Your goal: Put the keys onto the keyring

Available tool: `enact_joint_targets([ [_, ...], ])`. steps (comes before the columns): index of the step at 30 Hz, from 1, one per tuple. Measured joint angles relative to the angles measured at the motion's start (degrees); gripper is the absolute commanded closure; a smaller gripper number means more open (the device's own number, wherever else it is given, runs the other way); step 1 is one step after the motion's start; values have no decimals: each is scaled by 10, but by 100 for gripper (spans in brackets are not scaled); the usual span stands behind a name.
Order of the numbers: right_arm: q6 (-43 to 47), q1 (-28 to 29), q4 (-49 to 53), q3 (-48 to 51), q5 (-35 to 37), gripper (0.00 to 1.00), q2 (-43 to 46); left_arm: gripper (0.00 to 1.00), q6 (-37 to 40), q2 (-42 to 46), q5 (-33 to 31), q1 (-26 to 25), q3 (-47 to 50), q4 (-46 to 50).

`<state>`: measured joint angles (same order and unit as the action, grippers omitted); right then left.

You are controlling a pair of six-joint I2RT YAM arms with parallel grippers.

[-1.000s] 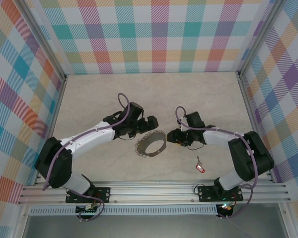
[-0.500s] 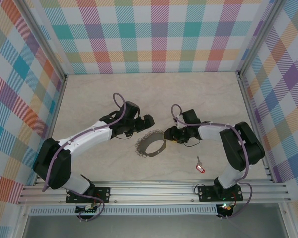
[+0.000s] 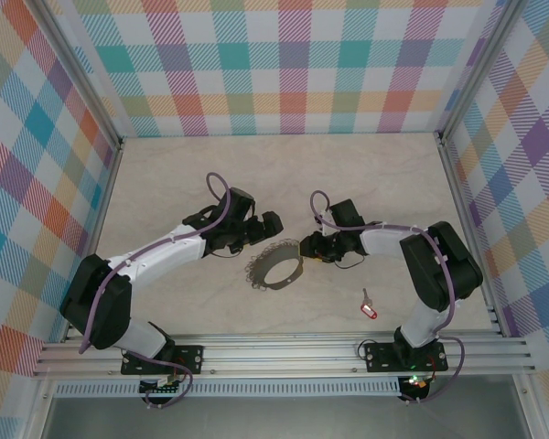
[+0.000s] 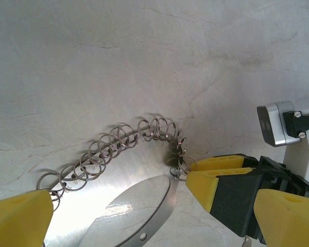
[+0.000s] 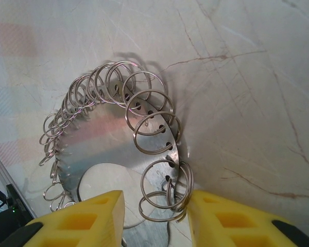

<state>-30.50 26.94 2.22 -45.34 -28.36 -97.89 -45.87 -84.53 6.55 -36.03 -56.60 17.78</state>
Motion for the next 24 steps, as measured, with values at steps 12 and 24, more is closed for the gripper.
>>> enact_joint_targets([
  [12, 2, 16, 4, 0, 1, 76, 0, 0, 0, 10, 0, 3, 14, -1],
  [24, 7, 21, 8, 4, 13, 59, 1, 0, -12, 42, 0, 3, 64, -2],
])
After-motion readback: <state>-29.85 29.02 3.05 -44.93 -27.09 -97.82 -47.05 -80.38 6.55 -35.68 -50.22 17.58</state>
